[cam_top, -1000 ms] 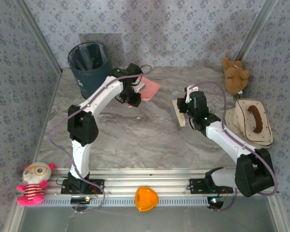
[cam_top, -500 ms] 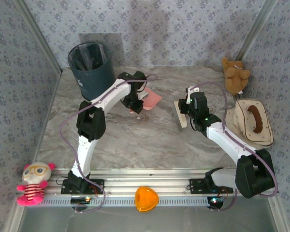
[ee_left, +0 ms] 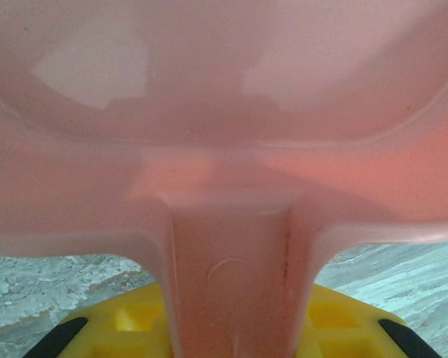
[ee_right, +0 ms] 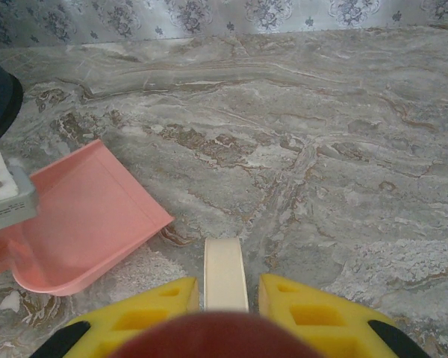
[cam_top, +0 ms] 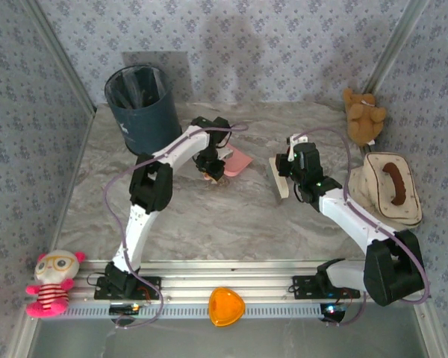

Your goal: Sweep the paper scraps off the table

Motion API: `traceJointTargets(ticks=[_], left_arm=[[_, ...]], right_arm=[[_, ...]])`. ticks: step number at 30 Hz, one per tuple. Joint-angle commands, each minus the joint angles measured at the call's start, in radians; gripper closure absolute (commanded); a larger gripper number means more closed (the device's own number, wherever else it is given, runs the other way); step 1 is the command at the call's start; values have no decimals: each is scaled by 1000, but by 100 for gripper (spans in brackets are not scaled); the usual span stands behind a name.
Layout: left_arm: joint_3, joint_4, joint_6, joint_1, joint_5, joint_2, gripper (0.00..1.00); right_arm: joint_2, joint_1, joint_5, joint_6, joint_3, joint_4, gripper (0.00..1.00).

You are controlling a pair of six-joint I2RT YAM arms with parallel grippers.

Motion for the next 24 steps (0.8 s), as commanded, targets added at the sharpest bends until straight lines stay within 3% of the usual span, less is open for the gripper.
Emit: traceJointTargets(ticks=[1,12,24], left_arm=[[40,-30,29,-7,18,21,100],[45,-29,41,-6,12,60,97],[37,-28,38,-7,-25,68,80]], right_arm=[[-25,-5,11,-11,-4,11,100],[-23,-5,10,-11,-4,11,100],[-23,-9,8,-11,-5,14,100]])
